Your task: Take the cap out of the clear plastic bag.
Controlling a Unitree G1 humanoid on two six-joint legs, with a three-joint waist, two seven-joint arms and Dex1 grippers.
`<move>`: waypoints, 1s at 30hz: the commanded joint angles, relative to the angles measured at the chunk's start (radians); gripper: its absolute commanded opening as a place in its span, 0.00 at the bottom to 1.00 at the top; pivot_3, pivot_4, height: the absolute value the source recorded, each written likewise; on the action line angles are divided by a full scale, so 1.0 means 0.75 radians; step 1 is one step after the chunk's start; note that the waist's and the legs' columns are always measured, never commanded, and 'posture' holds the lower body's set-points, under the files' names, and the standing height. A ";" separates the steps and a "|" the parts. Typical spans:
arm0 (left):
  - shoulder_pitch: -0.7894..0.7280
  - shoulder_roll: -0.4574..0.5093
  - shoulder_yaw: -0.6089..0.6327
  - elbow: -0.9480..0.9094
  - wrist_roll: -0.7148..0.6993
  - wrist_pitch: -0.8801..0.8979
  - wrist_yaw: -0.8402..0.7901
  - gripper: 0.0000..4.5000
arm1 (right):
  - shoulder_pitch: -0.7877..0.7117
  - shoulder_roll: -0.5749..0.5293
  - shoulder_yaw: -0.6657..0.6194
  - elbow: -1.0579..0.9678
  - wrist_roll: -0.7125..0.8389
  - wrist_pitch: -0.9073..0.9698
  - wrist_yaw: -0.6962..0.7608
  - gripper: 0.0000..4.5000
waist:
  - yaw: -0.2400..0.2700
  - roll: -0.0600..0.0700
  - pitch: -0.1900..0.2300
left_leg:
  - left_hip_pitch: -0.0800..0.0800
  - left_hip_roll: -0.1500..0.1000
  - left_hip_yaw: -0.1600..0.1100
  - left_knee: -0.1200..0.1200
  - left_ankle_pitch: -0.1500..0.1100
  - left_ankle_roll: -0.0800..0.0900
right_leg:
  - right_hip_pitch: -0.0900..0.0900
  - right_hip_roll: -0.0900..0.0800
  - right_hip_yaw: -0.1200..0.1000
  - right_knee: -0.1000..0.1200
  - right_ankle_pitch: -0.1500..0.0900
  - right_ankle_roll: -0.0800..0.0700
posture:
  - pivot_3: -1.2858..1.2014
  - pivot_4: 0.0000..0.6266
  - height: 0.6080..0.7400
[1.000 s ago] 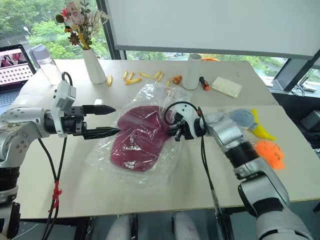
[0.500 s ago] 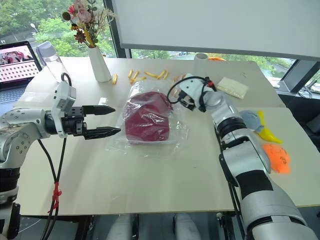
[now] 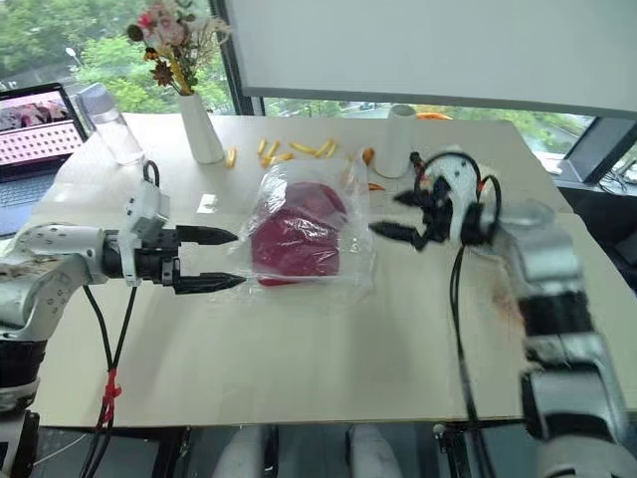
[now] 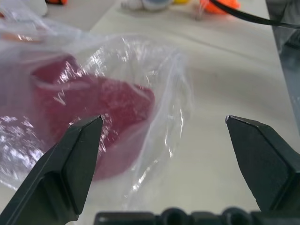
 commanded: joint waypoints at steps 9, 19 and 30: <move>-0.051 0.005 -0.221 0.109 0.320 -0.331 -0.087 1.00 | 0.091 -0.155 -0.021 -0.492 0.193 0.257 0.055 1.00 | 0.015 0.000 0.000 | 0.010 0.001 0.002 0.004 0.000 0.000 | 0.008 -0.001 0.001 -0.001 -0.005 -0.006 | 0.52 0.24 0.92; -0.102 -0.282 -0.322 0.289 0.555 -0.698 0.085 0.94 | 0.112 -0.164 -0.060 -0.561 0.249 0.322 -0.013 1.00 | 0.019 0.000 0.000 | 0.000 0.000 0.001 0.008 0.000 0.000 | 0.003 -0.001 0.002 0.000 0.001 0.004 | 0.52 0.24 0.92; -0.277 -0.495 -0.270 0.506 0.587 -1.046 0.207 0.20 | 0.190 -0.073 -0.077 -0.623 0.377 0.482 -0.186 1.00 | 0.020 -0.001 0.000 | -0.002 0.000 0.000 0.016 -0.001 0.001 | 0.005 0.000 0.001 0.000 0.005 0.003 | 0.52 0.24 0.92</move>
